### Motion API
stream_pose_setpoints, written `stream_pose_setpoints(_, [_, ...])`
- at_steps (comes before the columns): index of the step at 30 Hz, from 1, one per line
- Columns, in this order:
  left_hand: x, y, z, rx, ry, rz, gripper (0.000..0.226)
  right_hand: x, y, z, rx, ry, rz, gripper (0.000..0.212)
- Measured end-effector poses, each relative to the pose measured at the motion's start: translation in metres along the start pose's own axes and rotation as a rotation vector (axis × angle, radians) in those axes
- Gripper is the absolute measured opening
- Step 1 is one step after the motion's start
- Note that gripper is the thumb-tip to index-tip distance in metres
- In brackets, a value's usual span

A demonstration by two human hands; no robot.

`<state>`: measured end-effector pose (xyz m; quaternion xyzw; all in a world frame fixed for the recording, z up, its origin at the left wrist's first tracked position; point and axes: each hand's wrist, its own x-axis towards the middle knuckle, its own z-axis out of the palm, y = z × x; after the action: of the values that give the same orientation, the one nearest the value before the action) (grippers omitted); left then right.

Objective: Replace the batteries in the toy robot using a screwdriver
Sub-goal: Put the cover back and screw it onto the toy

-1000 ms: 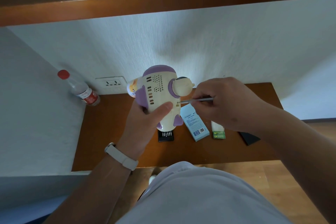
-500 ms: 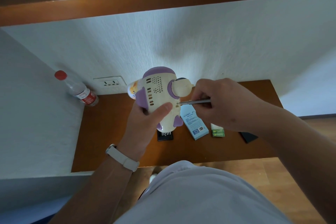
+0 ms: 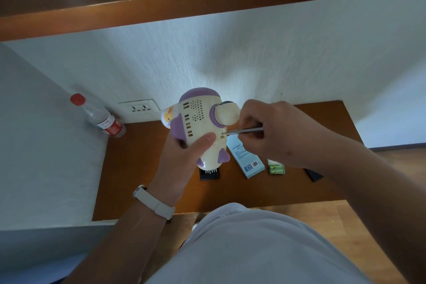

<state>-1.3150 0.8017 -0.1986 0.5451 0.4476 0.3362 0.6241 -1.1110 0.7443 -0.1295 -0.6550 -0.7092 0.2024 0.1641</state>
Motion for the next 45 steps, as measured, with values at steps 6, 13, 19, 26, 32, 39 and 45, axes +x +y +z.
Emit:
stream_pose_setpoints(6, [-0.001,-0.002,0.001,-0.001,0.017,0.0,0.057,-0.003,-0.002,0.0,-0.023,-0.033,0.005,0.011])
stream_pose_setpoints(13, [-0.004,-0.006,0.0,0.028,0.018,0.009,0.055,0.0,0.001,0.007,-0.054,-0.025,0.012,0.015])
stream_pose_setpoints(19, [-0.005,-0.015,-0.006,0.05,0.058,-0.036,0.049,0.0,0.007,0.022,-0.062,0.017,-0.022,0.026])
stream_pose_setpoints(26, [-0.001,-0.027,-0.018,0.075,0.09,-0.071,0.036,0.005,0.008,0.04,0.038,-0.017,0.068,0.025])
stream_pose_setpoints(32, [0.01,-0.043,-0.042,0.09,0.114,-0.106,0.025,0.014,0.008,0.062,0.155,-0.038,0.094,0.023])
stream_pose_setpoints(39, [0.027,-0.075,-0.087,0.15,0.217,-0.2,0.02,0.025,0.006,0.106,0.423,-0.068,0.242,0.018])
stream_pose_setpoints(45, [0.044,-0.116,-0.117,0.261,0.284,-0.289,0.032,0.03,-0.005,0.142,0.623,-0.08,0.438,0.021])
